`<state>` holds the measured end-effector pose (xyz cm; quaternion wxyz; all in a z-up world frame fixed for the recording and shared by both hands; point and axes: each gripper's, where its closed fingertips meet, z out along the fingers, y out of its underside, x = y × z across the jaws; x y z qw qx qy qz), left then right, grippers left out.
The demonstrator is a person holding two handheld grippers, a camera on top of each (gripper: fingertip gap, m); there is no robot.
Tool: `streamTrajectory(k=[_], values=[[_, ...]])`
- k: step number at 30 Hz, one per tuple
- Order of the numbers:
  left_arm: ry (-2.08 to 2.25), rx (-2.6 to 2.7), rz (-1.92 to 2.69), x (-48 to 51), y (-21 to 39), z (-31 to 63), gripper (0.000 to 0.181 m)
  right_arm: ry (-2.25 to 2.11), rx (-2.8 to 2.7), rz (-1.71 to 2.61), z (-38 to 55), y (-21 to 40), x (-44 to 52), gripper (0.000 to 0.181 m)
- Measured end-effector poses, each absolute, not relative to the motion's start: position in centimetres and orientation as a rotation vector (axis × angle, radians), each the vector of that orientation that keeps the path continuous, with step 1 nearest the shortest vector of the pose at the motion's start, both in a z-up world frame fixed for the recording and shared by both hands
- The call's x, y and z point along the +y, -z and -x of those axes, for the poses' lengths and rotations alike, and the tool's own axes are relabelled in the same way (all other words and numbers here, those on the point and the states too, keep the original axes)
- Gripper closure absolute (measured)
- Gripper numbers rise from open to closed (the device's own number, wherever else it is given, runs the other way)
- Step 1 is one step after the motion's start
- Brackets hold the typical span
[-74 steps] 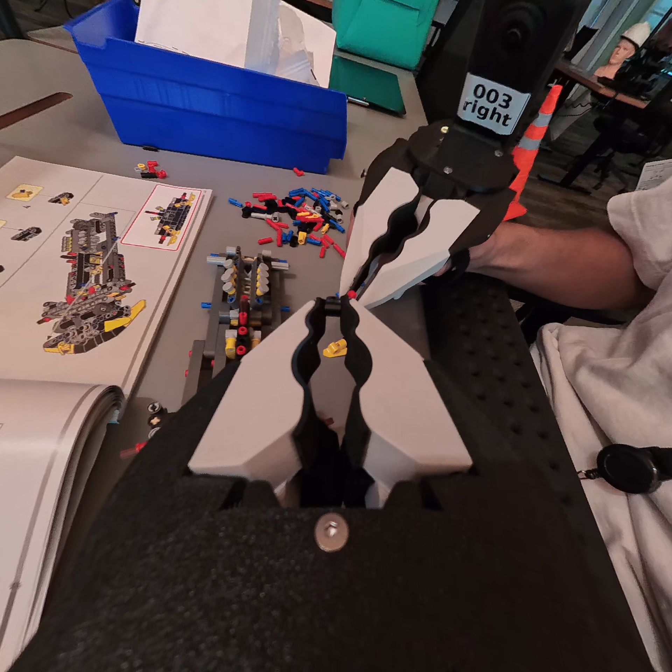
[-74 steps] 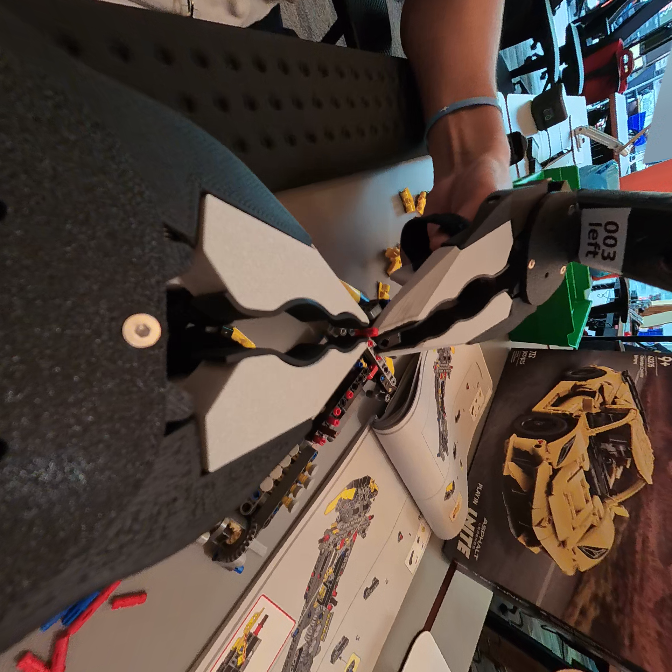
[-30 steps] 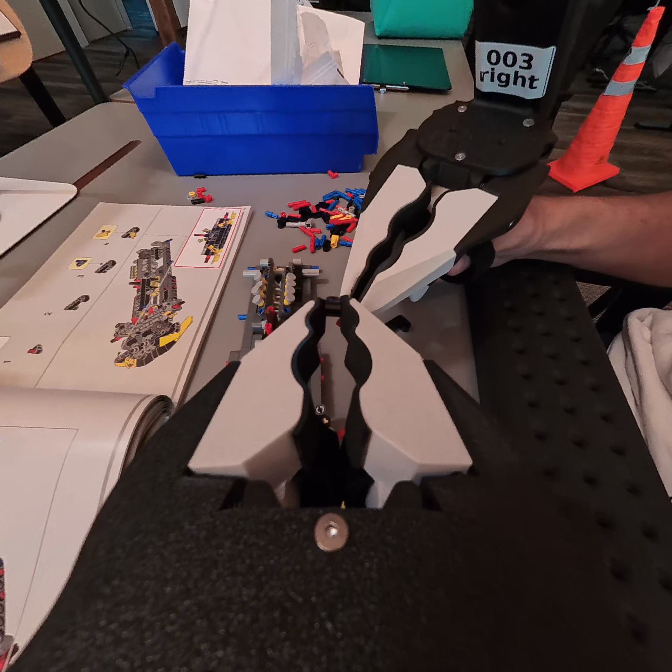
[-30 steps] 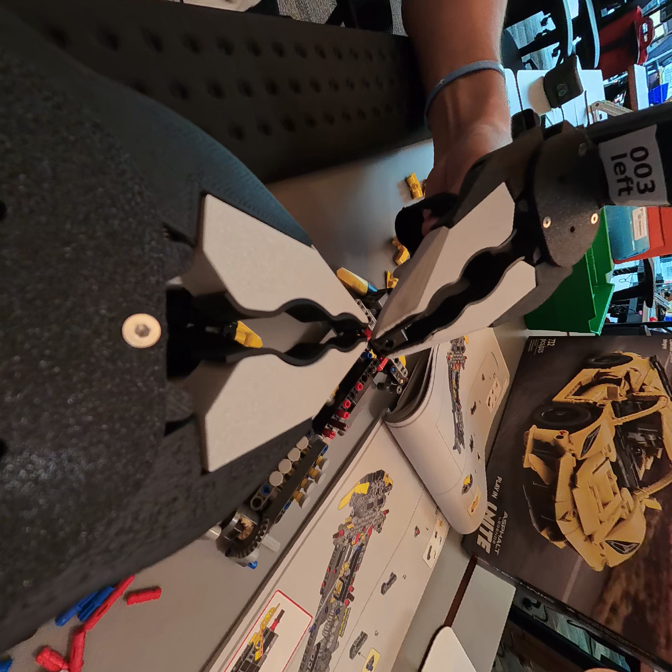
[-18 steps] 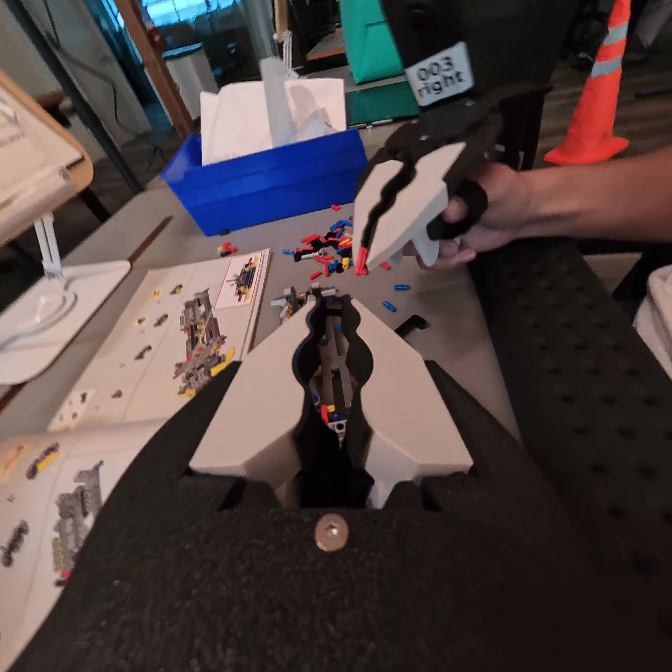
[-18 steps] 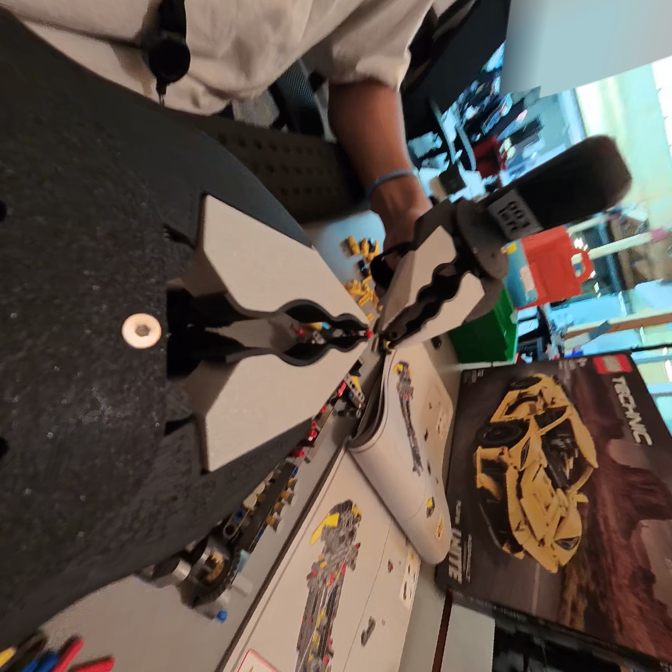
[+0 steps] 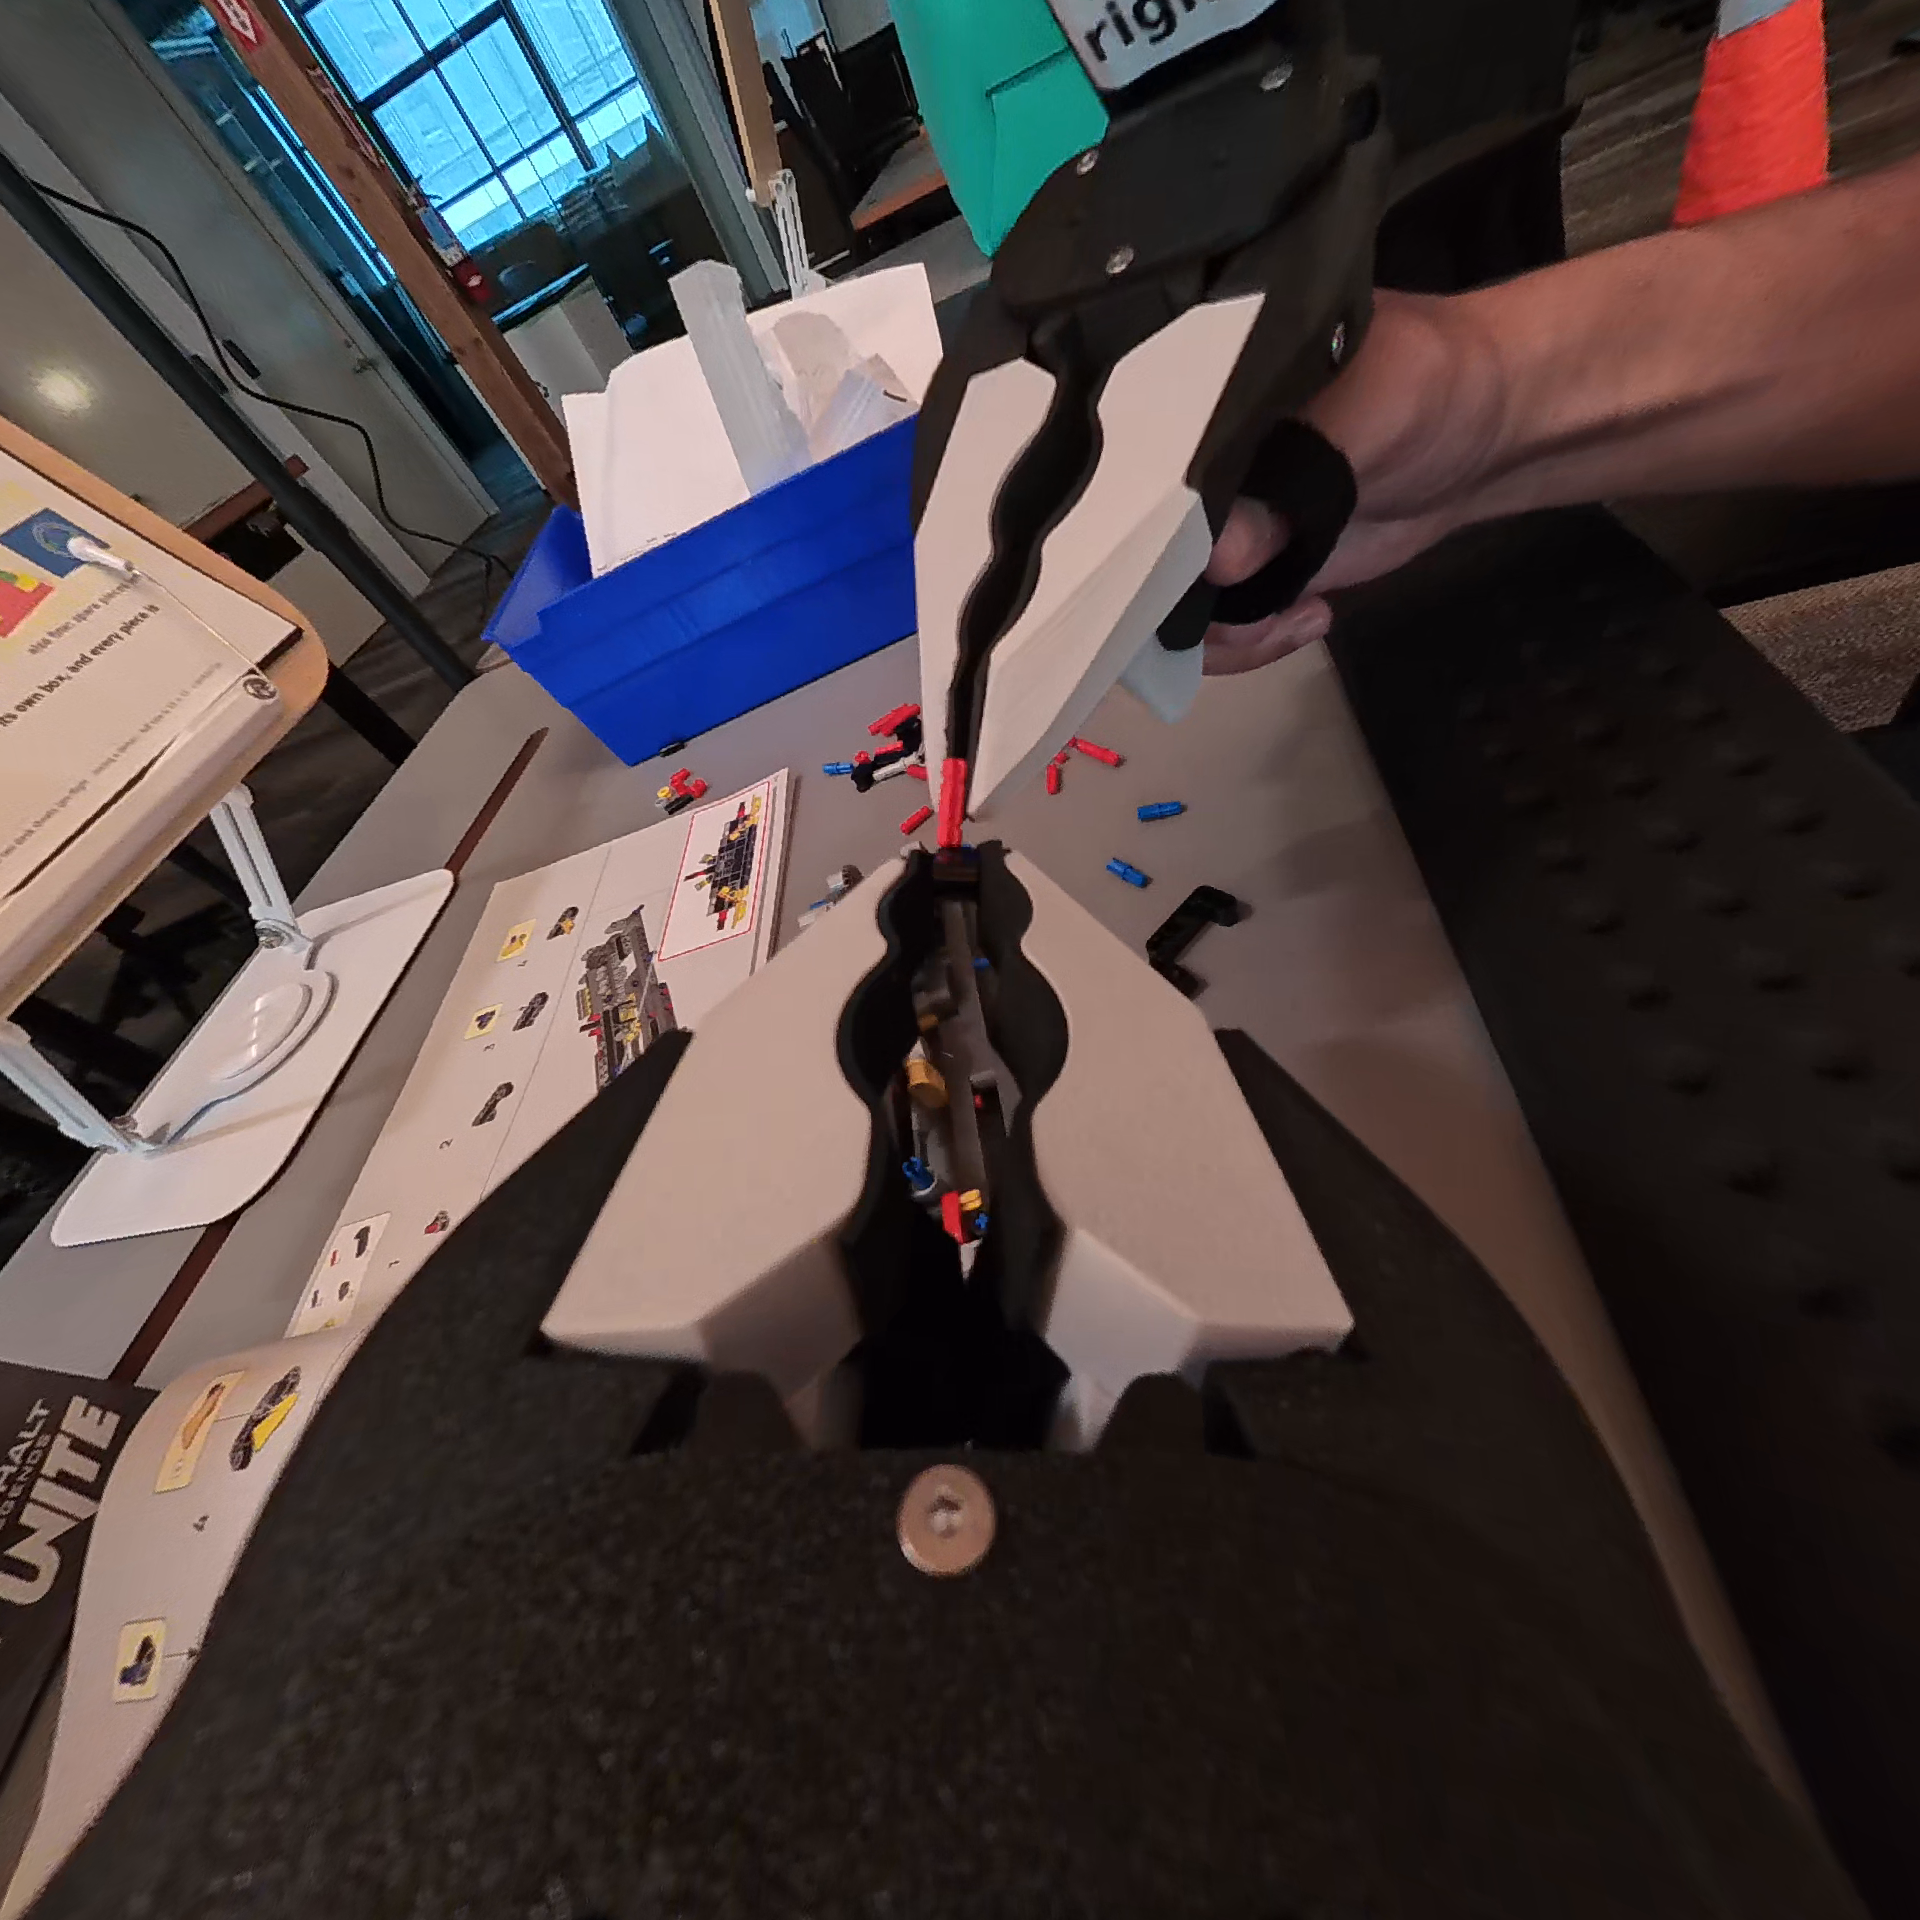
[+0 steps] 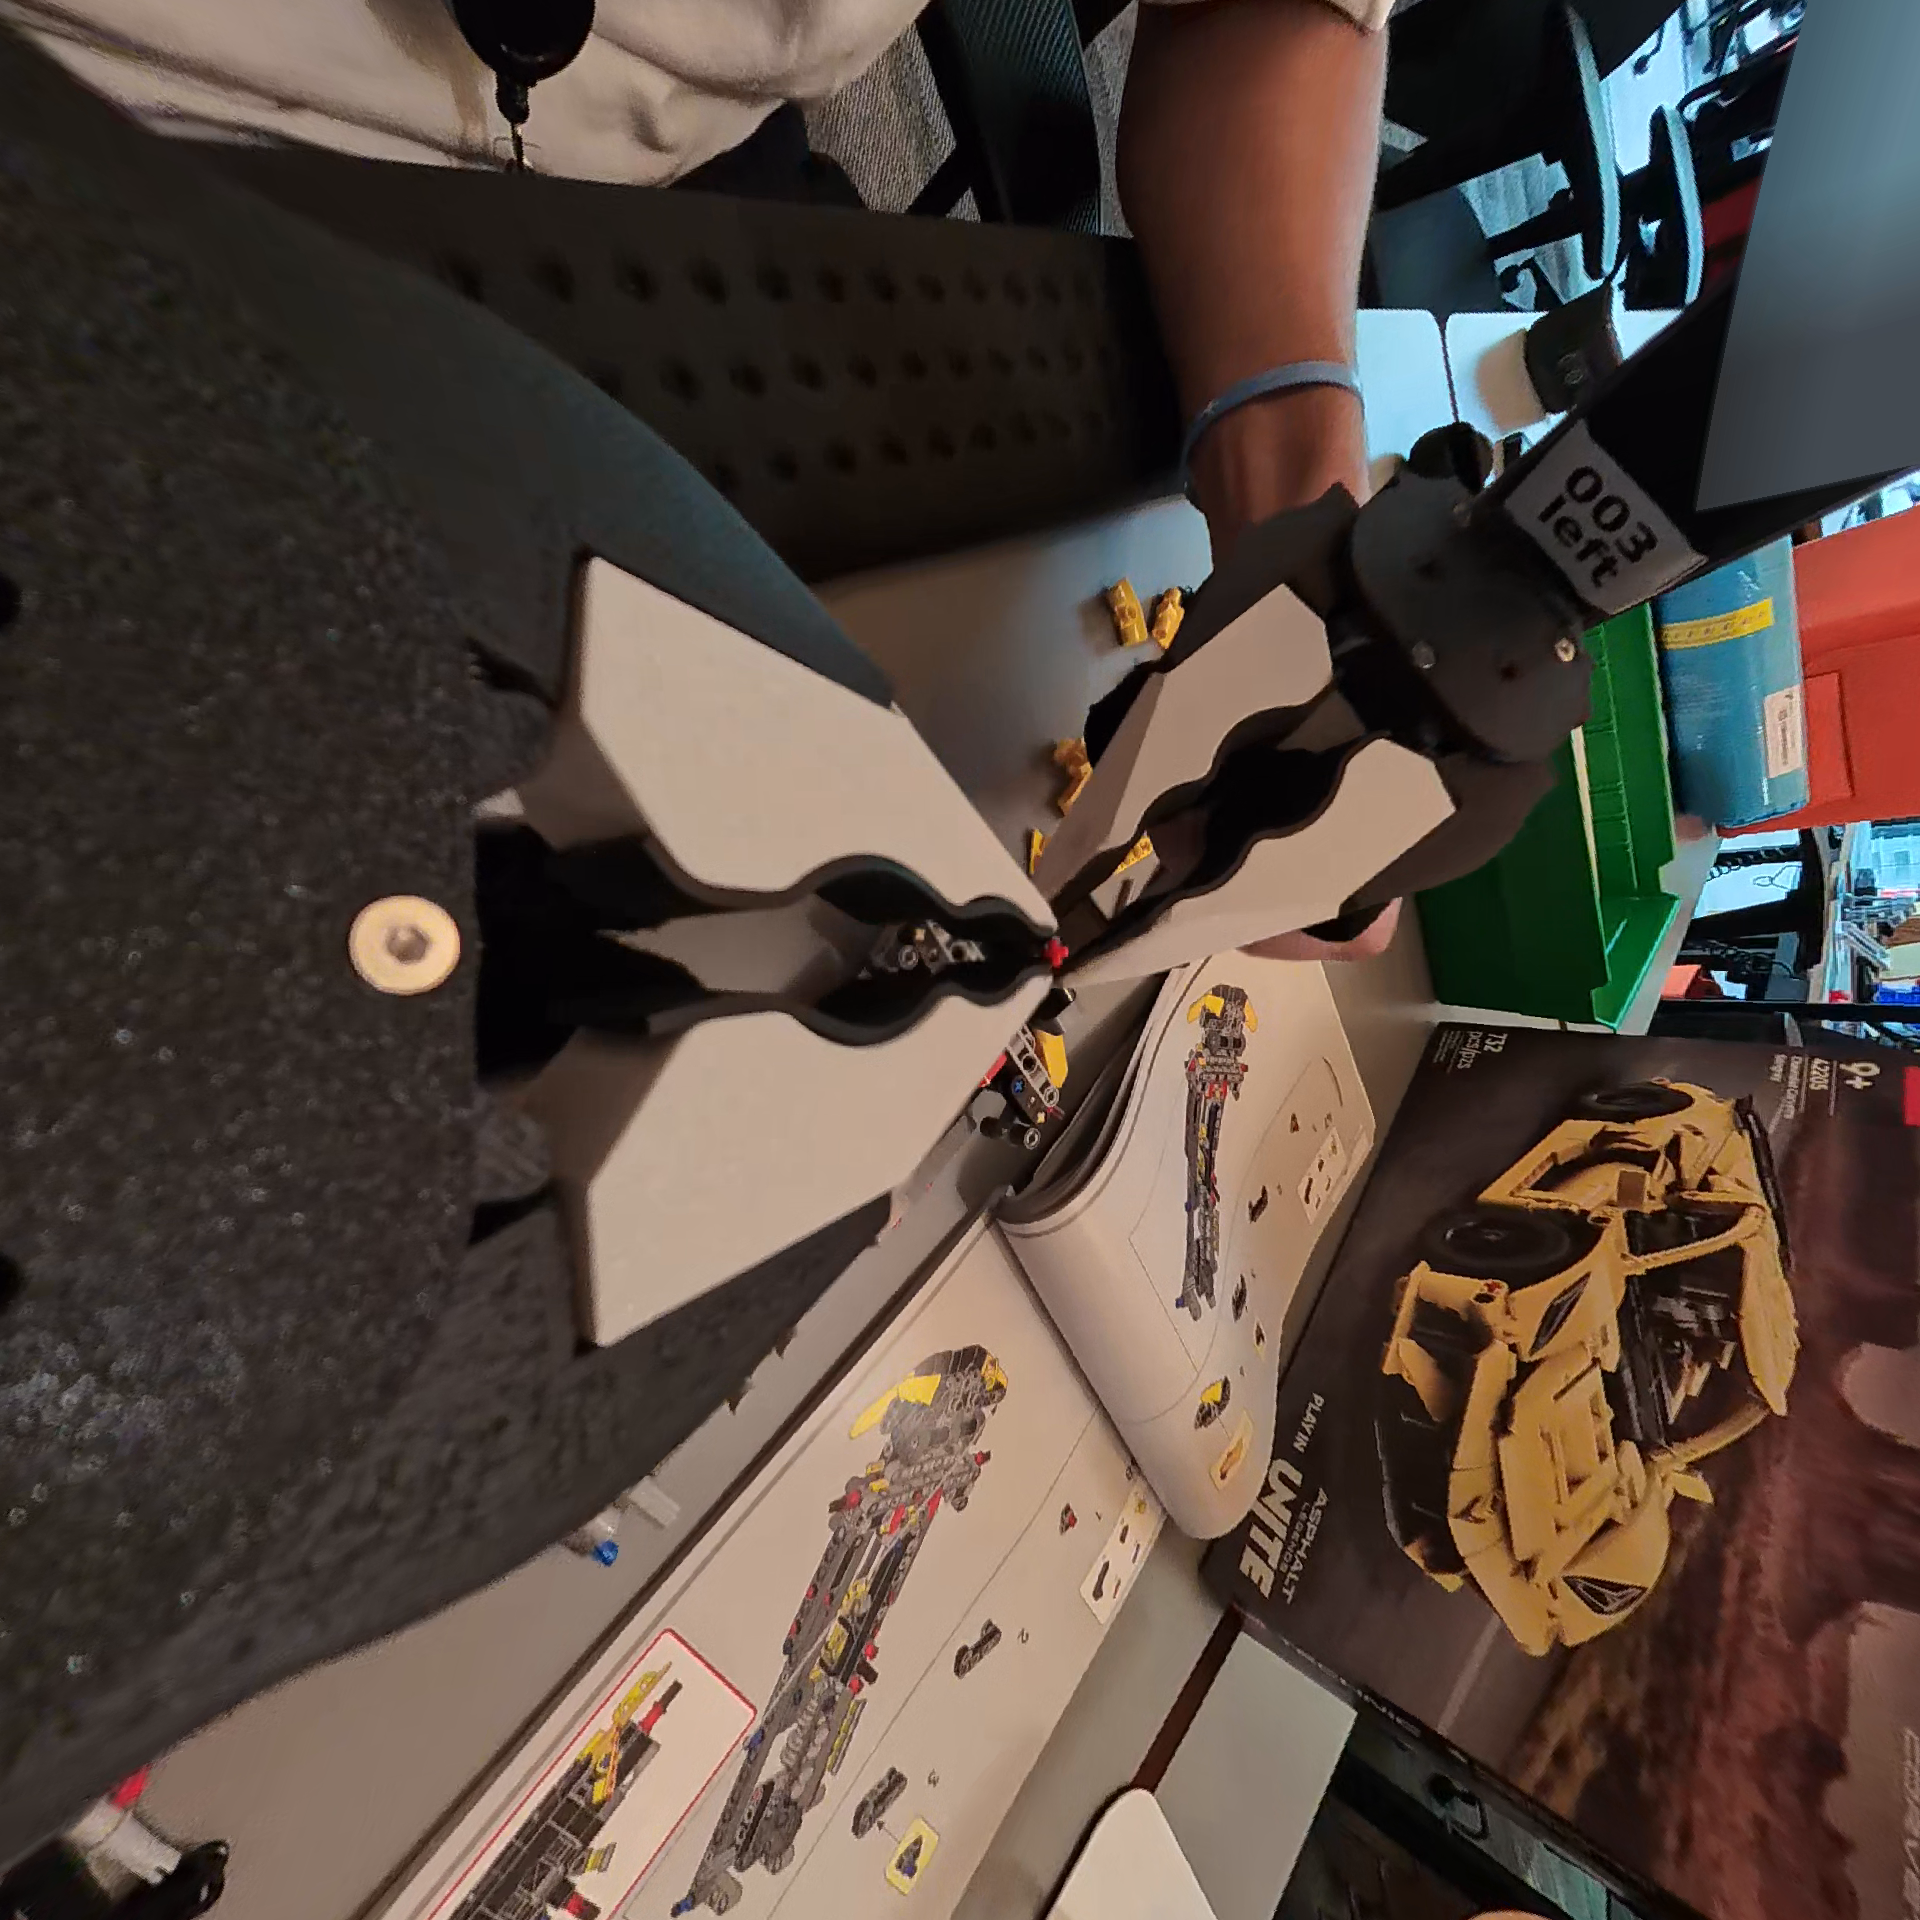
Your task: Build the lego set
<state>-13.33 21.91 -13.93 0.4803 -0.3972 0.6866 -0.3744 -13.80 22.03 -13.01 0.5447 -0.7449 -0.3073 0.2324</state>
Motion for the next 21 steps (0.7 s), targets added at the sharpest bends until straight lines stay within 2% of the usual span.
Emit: streamTrajectory(k=[13, 21], values=[[0.819, 1.711, 0.965, 22.3, 14.8, 13.3, 0.176, -0.526, -0.763, 1.812, 13.9, 14.0, 22.2, 0.181], [0.613, 1.734, 0.945, 23.0, 16.2, 12.7, 0.176, -0.596, -0.641, 1.907, 13.5, 14.9, 23.0, 0.181]])
